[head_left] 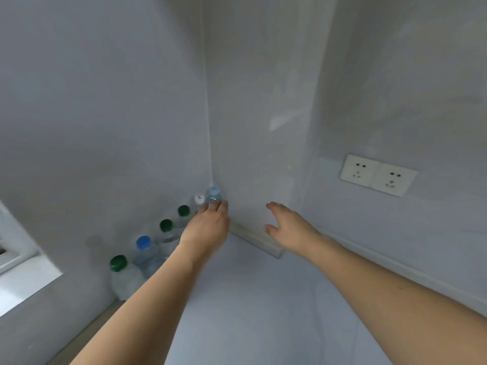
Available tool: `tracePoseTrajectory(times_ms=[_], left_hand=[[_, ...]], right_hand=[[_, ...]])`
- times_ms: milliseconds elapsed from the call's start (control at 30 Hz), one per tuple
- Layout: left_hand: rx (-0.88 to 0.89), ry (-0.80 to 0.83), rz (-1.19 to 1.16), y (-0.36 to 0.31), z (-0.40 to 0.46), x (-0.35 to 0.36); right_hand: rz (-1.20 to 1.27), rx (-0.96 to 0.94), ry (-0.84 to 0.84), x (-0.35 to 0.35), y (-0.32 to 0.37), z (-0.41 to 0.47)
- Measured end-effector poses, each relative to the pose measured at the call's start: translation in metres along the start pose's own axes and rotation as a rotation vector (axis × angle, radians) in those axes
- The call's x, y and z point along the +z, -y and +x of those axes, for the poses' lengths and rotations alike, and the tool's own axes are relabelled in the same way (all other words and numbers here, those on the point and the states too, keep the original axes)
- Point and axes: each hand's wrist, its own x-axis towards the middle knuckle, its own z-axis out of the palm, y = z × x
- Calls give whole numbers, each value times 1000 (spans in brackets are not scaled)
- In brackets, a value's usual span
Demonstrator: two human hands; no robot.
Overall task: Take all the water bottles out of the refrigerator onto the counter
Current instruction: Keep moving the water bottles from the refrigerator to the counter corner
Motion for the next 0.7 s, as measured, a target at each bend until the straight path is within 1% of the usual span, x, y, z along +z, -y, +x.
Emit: tracePoseTrajectory(times_ms=[167, 333, 700], left_hand=[[123, 71, 27, -72, 22, 18], [229, 95, 80, -141, 27, 29], [490, 111, 64, -327, -13, 32]], right_hand=[[-44, 97, -39, -22, -60, -40], [-25, 207, -93, -43, -111, -90], [29, 460, -224, -94, -216, -253]])
